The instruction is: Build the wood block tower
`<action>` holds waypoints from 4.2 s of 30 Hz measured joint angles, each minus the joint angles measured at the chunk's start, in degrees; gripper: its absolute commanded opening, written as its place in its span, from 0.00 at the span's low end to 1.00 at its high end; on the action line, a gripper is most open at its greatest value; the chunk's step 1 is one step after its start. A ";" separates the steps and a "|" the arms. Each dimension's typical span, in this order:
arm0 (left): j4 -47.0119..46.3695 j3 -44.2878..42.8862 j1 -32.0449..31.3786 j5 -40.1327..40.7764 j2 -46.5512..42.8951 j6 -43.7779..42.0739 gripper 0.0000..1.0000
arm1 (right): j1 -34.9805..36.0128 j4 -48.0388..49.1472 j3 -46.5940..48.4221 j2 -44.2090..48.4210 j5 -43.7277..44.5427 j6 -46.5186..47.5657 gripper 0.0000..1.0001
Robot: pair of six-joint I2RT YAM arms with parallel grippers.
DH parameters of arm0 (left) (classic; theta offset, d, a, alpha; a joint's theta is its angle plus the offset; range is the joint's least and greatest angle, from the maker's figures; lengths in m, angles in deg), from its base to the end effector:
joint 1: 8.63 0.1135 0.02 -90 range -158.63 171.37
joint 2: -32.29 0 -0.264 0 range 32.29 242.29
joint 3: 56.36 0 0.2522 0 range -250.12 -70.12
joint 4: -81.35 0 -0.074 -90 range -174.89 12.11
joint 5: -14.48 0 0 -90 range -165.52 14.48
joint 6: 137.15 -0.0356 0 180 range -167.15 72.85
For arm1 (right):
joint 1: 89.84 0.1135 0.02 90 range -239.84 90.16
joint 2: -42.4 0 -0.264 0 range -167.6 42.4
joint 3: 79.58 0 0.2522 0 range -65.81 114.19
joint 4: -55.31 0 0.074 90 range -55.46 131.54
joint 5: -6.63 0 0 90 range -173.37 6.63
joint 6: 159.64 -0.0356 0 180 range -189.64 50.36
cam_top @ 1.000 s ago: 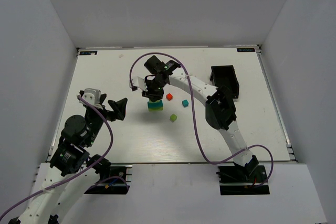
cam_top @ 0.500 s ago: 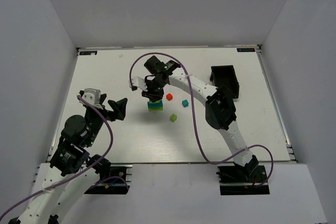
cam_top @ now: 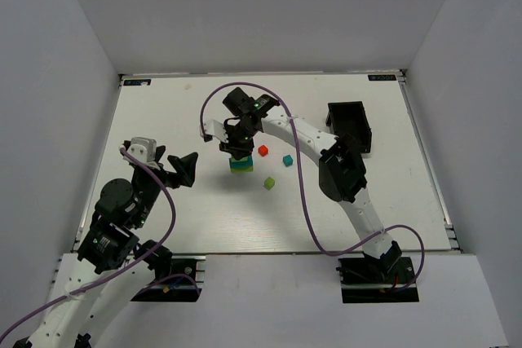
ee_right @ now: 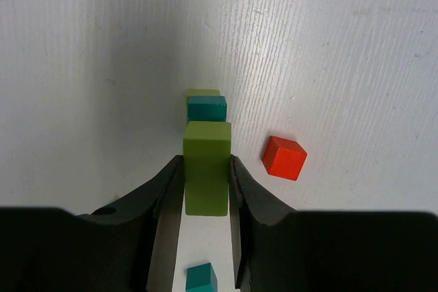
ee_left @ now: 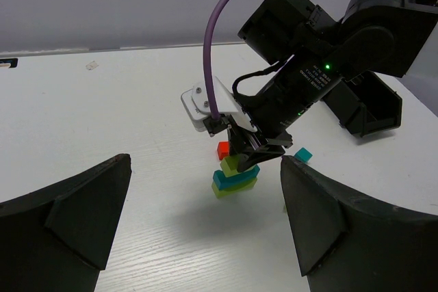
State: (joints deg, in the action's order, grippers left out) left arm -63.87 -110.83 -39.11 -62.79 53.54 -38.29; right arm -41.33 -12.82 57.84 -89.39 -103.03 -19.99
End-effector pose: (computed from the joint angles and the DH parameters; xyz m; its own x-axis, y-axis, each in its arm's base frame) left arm 0.0847 -0.0407 0.3444 -0.0701 -0.1330 -0.9886 0.2977 0.9431 -0.1480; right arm 0.3200 0.3799 0.2397 0.2356 -0.8170 -0.5264 -0.9712 -0.1778 -0.1587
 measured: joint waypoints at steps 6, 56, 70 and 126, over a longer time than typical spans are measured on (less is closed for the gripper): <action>0.00 0.00 0.00 0.00 0.00 0.00 1.00 | 0.00 0.02 -0.02 0.00 0.00 -0.39 0.04; 0.00 0.00 0.00 0.00 0.00 0.00 1.00 | 0.00 0.92 -1.66 -0.07 1.55 -2.78 0.05; 0.00 0.00 0.00 0.00 0.00 0.00 1.00 | 0.00 1.88 -1.68 -0.07 1.55 -2.99 0.08; -0.02 0.00 0.00 0.04 0.00 0.00 1.00 | -0.52 5.73 -13.00 5.44 2.97 -3.34 0.90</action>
State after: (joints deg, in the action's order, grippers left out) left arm -63.89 -110.83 -39.11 -62.75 53.54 -38.29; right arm -41.85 -7.10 44.84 -83.95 -100.06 -23.33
